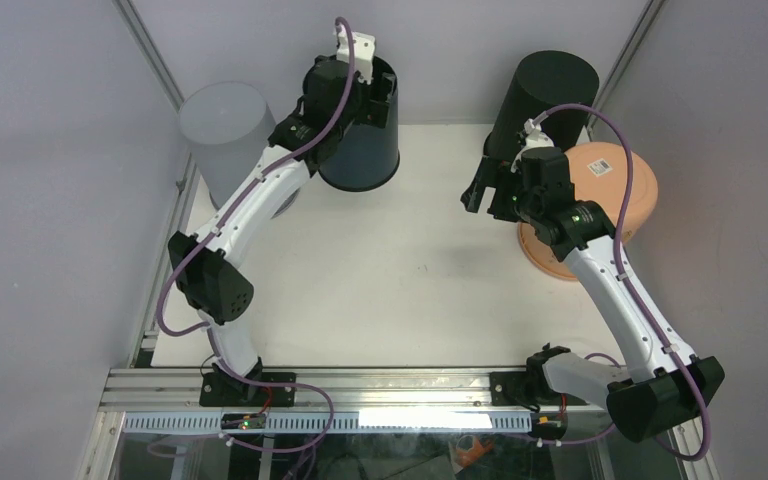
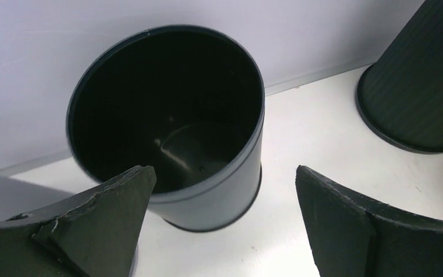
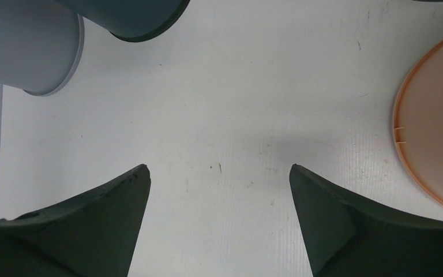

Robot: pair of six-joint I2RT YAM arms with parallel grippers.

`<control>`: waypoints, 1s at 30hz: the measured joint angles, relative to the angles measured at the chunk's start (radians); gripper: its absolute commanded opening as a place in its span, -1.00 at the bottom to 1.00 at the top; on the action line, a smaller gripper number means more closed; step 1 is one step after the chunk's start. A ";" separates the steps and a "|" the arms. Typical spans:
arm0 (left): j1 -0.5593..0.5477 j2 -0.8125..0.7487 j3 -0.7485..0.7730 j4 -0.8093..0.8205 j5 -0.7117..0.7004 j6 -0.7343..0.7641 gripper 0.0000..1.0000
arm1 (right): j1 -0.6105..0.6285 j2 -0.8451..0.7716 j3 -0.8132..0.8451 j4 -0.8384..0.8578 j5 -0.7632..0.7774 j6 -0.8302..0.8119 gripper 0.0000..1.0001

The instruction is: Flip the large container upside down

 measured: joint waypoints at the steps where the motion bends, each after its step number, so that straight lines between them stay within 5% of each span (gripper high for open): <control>1: 0.000 0.017 -0.002 0.026 0.003 0.023 0.98 | 0.000 0.000 0.000 0.000 0.000 0.000 0.88; 14: 0.002 0.269 0.102 0.047 0.081 0.129 0.88 | -0.001 -0.039 -0.016 -0.011 0.015 -0.007 0.89; 24: 0.009 0.269 0.142 -0.003 0.124 0.100 0.02 | -0.001 -0.034 -0.017 -0.009 0.015 -0.007 0.89; 30: 0.014 0.269 0.168 -0.019 0.154 0.089 -0.32 | -0.002 -0.032 -0.017 -0.008 0.014 -0.008 0.89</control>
